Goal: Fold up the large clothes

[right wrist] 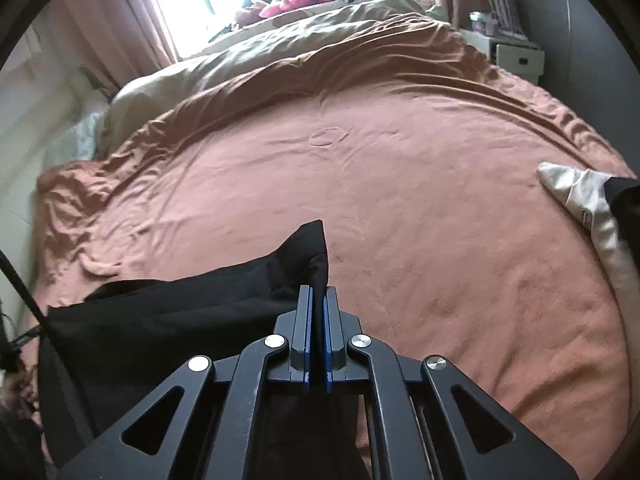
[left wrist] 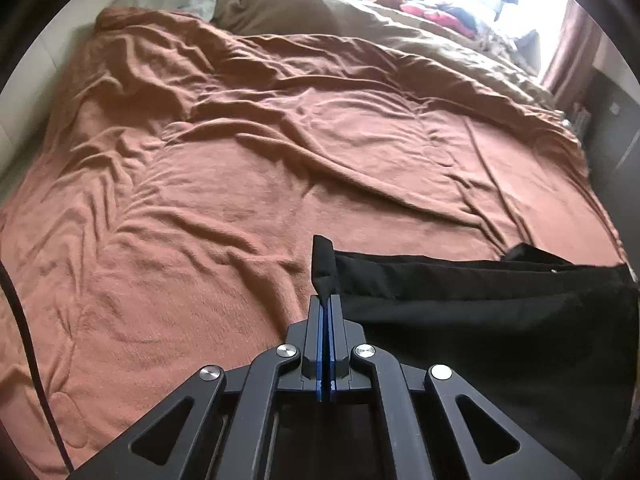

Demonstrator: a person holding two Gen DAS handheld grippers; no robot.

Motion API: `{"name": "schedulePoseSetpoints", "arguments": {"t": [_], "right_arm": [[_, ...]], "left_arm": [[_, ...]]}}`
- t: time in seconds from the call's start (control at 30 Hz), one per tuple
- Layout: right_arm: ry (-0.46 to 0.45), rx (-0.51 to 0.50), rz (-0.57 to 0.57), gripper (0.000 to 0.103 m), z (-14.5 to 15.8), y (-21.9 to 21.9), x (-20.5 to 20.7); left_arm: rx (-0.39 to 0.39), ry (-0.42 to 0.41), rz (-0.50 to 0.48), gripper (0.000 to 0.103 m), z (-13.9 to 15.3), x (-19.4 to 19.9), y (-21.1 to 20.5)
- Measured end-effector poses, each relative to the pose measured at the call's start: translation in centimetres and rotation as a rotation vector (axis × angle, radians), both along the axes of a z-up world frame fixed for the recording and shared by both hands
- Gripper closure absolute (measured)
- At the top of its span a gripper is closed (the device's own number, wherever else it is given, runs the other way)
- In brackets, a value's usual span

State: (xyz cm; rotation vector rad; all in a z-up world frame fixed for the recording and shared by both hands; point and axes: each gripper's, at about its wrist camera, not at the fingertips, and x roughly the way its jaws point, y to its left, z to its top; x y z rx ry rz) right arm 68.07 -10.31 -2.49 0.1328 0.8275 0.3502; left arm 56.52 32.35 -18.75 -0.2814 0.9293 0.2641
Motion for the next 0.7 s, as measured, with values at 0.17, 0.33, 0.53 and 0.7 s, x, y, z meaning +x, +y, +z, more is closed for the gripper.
{"name": "schedulePoseSetpoints", "arguments": {"t": [0.17, 0.33, 0.53, 0.7], "right_arm": [[0.073, -0.100, -0.017, 0.101, -2.1, 1.3, 0.1], [0.037, -0.076, 0.021, 0.047, -1.3, -1.0, -2.9], [0.033, -0.038, 0.083, 0.043, -1.6, -3.6, -8.7], [0.039, -0.053, 0.107, 0.043, -2.6, -5.2, -13.0]], "left_arm": [[-0.025, 0.046, 0.047, 0.094, 0.1, -0.3, 0.5], [-0.059, 0.023, 0.048, 0.061, 2.1, -3.6, 1.3], [-0.068, 0.002, 0.029, 0.046, 3.3, -8.8, -0.1], [-0.078, 0.004, 0.017, 0.046, 3.1, -12.8, -2.1]]}}
